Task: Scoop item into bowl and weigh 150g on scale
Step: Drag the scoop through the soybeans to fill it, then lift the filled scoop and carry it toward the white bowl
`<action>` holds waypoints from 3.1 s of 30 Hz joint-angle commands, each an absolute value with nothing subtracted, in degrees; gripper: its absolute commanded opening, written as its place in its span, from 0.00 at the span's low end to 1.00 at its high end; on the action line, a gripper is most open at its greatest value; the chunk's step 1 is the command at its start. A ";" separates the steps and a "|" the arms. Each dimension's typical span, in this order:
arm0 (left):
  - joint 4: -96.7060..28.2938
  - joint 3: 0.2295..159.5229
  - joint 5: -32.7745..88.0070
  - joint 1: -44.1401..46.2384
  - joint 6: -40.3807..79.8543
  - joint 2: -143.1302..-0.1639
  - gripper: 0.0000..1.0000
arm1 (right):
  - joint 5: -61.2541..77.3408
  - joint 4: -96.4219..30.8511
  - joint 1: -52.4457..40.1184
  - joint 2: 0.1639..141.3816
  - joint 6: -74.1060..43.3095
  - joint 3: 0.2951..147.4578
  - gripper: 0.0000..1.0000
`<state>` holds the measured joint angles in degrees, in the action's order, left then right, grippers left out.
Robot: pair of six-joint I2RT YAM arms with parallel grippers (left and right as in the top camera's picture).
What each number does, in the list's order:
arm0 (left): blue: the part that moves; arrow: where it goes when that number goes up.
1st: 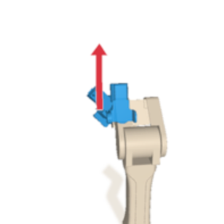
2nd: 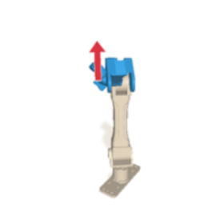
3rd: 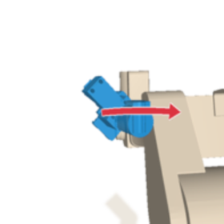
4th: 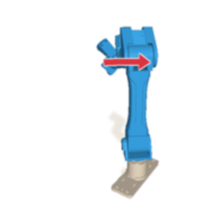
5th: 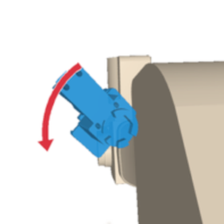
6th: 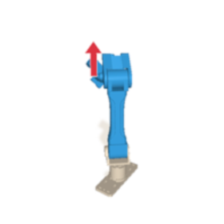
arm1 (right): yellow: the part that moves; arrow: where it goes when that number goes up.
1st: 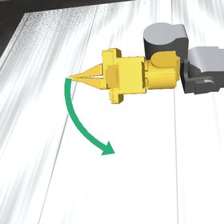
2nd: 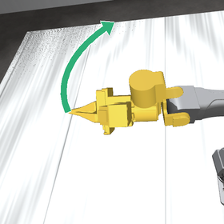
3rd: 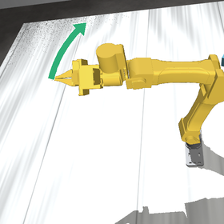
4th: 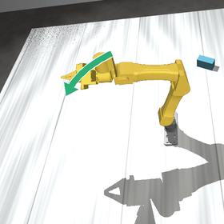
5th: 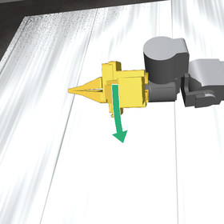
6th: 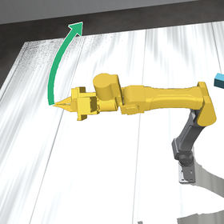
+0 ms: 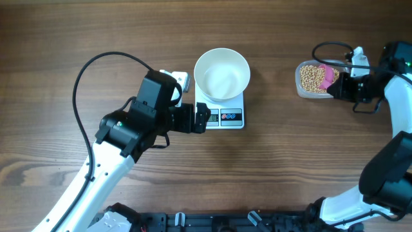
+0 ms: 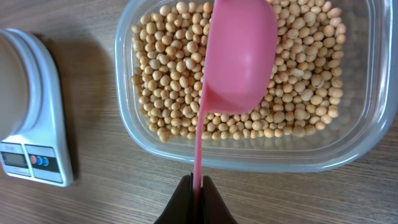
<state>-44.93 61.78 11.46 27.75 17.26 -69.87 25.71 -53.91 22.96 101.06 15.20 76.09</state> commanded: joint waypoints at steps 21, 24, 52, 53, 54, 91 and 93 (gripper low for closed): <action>-44.82 62.81 12.16 28.01 16.95 -70.13 1.00 | 46.74 -57.08 32.08 105.56 15.18 75.22 0.04; -44.82 62.81 12.16 28.01 16.95 -70.13 1.00 | 54.15 -56.14 34.17 105.58 16.36 73.12 0.04; -44.82 62.81 12.16 28.01 16.93 -70.13 1.00 | 77.06 -57.82 43.57 105.58 12.08 70.04 0.04; -44.82 62.81 12.16 28.01 16.95 -70.13 1.00 | 78.19 -57.84 43.57 105.58 12.16 70.04 0.04; -44.82 62.81 12.16 28.01 16.95 -70.13 1.00 | 79.53 -57.89 43.57 105.58 12.32 70.04 0.04; -44.82 62.81 12.16 28.01 16.95 -70.13 1.00 | 71.33 -8.86 2.50 94.87 -36.84 70.28 0.05; -44.82 62.81 12.16 28.01 16.95 -70.13 1.00 | 71.11 -9.08 1.67 94.80 -35.99 70.28 0.05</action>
